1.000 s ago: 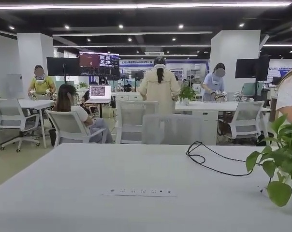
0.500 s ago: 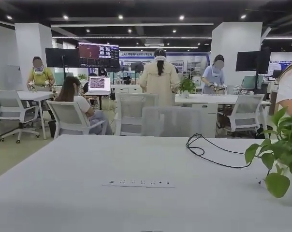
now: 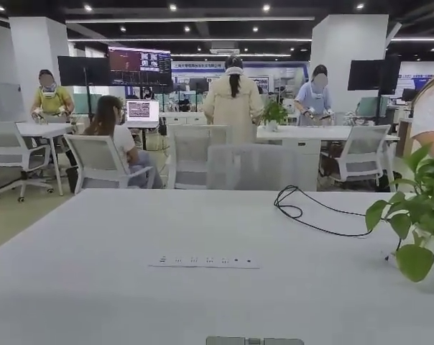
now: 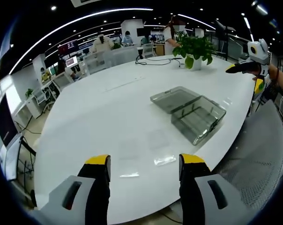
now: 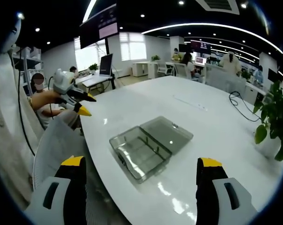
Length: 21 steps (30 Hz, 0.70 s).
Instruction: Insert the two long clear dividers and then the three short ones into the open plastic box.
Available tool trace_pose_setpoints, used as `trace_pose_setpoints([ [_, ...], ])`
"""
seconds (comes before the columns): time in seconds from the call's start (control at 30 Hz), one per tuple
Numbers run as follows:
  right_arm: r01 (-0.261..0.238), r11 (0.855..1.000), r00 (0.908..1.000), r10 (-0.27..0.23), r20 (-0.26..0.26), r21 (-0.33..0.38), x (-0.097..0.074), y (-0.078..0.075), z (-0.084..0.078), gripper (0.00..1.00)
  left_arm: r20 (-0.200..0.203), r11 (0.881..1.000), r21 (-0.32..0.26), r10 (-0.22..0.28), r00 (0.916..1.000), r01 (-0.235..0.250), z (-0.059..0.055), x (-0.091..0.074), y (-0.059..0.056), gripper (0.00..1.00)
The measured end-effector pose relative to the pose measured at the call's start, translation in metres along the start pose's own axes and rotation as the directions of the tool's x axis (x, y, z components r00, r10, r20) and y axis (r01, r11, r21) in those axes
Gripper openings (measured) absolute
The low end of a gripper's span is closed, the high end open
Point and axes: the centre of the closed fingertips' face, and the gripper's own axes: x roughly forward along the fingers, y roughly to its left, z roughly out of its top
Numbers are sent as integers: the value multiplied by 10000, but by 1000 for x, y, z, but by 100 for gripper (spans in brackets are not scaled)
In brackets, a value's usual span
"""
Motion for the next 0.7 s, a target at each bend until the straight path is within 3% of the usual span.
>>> trace_pose_setpoints([
  [0.13,-67,9998,9997,71,220,-187,3,0,7,99,-308,9999,-114,59,9995,-63,-10,13,9,55],
  [0.27,-67,9996,9992,78,400,-285,4,-2,12,98,-721,9997,-263,1,9974,-20,-20,24,9,48],
  [0.7,-161,9998,9996,163,234,-77,12,1,12,98,-1553,9995,-240,164,9877,-204,-40,51,13,42],
])
